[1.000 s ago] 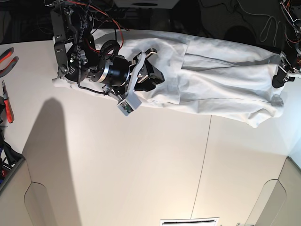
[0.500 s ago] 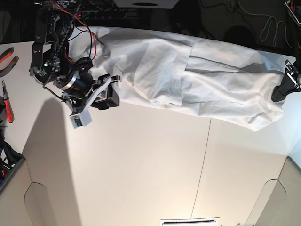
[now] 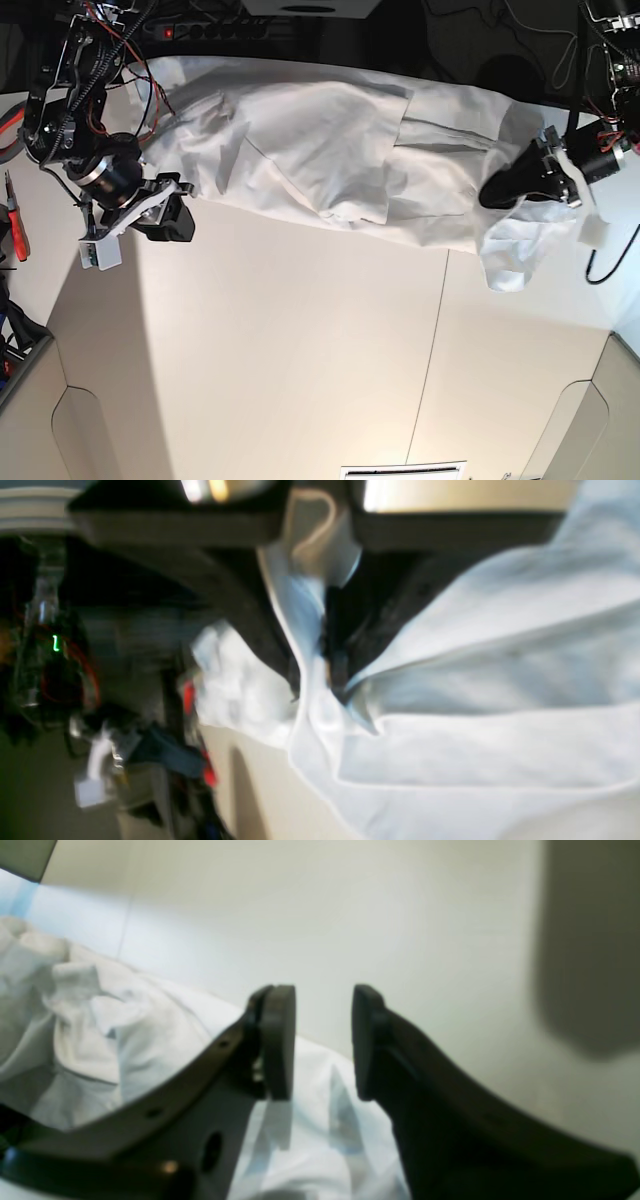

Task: Layout the t-shirt on the table in an organized manner, then fold the t-shirt properly
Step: 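Fold the held shirt end with the left gripper toward the right gripper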

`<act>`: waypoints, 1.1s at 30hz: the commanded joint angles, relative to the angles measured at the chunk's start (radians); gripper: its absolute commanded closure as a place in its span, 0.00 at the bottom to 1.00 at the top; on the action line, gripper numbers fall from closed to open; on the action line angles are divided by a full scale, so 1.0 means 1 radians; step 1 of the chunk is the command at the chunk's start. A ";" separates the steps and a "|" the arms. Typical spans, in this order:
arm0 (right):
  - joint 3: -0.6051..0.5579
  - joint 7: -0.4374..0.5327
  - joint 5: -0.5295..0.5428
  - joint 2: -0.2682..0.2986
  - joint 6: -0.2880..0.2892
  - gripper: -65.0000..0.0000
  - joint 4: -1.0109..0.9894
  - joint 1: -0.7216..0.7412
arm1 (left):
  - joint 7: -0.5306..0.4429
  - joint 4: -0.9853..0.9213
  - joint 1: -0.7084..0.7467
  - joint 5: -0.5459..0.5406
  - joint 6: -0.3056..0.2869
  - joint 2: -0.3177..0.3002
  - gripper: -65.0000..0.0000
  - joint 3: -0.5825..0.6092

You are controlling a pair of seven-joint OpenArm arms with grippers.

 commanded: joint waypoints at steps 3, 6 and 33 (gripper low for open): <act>0.003 0.019 0.018 0.003 0.005 0.70 0.018 0.011 | -0.012 0.058 -0.003 -0.035 -0.011 -0.015 1.00 0.109; 0.003 0.019 0.018 0.003 0.005 0.70 0.018 0.011 | -0.024 0.069 -0.004 -0.035 -0.011 -0.007 1.00 0.211; 0.003 0.021 0.018 0.003 0.006 0.70 0.018 0.011 | -0.003 0.093 -0.037 -0.035 -0.011 0.094 0.63 0.505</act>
